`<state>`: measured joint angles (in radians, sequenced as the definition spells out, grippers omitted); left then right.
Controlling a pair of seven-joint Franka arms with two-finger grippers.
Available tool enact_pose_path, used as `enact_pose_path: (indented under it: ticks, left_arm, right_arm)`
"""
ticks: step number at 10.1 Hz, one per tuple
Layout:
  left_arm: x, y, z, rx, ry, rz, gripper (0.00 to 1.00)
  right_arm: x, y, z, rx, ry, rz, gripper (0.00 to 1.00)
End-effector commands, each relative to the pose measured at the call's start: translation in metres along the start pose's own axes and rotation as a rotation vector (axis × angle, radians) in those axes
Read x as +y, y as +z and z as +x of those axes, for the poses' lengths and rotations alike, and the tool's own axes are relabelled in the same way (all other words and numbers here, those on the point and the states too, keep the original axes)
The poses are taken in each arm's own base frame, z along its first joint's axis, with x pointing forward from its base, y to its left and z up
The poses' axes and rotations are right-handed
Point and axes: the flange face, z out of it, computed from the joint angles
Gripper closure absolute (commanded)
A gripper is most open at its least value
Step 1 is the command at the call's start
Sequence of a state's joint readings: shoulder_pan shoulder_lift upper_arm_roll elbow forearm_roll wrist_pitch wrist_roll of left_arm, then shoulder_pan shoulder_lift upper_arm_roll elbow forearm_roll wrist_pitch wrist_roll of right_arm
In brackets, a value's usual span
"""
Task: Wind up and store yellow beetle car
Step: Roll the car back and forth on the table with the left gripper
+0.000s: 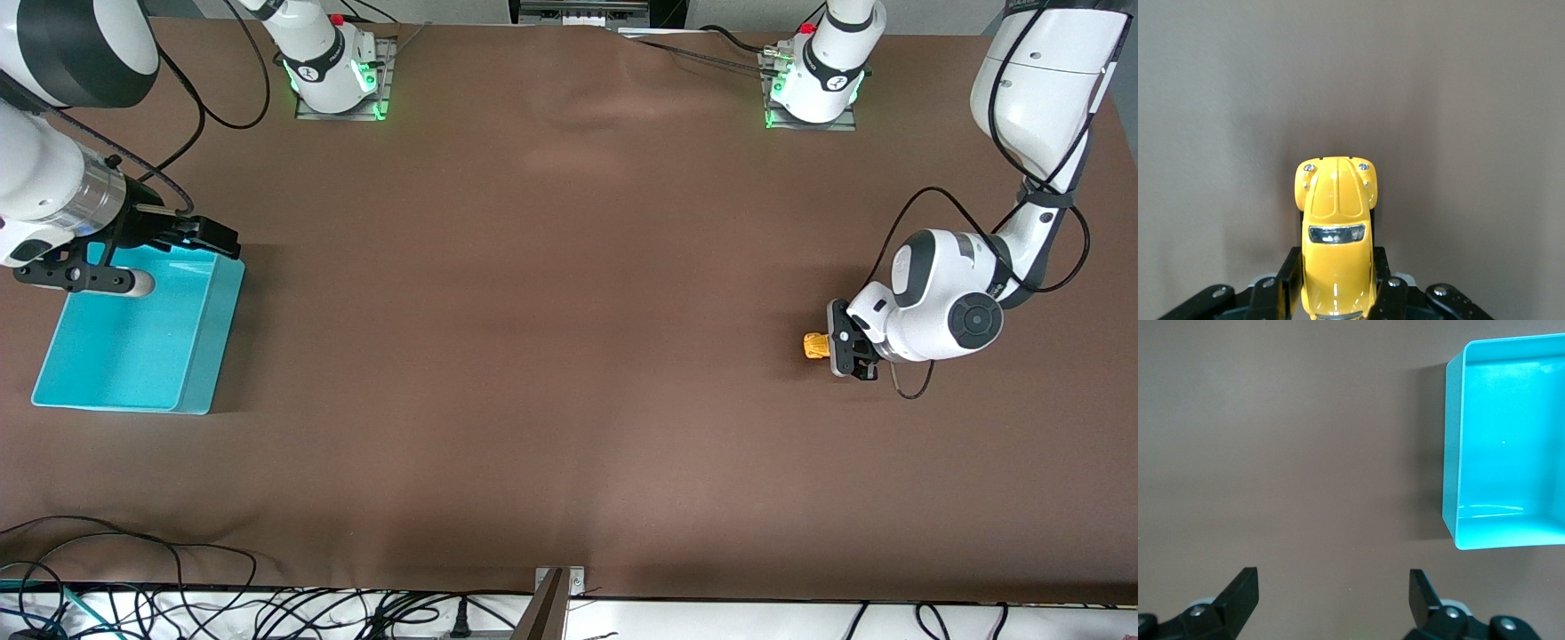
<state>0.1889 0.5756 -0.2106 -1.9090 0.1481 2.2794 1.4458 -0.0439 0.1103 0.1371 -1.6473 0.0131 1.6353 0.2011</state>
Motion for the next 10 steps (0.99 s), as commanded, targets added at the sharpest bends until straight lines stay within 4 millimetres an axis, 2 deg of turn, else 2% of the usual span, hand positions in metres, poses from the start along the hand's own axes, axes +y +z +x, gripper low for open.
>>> enact_pose_path:
  ticks: [1,2,6,7,8,10]
  left_arm:
    - [-0.001,0.029,-0.011,-0.031,0.035,-0.036,0.94]
    - [0.000,0.039,-0.025,-0.031,0.023,-0.052,0.93]
    - [0.009,0.056,-0.121,-0.072,0.021,-0.075,0.94]
    - [0.012,0.059,-0.138,-0.077,0.030,-0.078,0.94]
    - [0.010,0.053,-0.162,-0.088,0.042,-0.066,0.94]
    - [0.013,0.049,-0.191,-0.084,0.055,-0.058,0.94]
  right_arm:
    - [-0.002,-0.004,-0.001,-0.003,0.000,-0.016,0.00]
    - [0.000,-0.004,0.000,-0.003,0.000,-0.016,0.00]
    - [-0.001,-0.003,0.000,-0.005,-0.003,-0.016,0.00]
    - [0.000,-0.003,0.000,-0.005,-0.001,-0.016,0.00]
    - [-0.001,-0.003,0.000,-0.005,-0.003,-0.016,0.00]
    - [0.000,-0.003,0.000,-0.005,-0.001,-0.016,0.00]
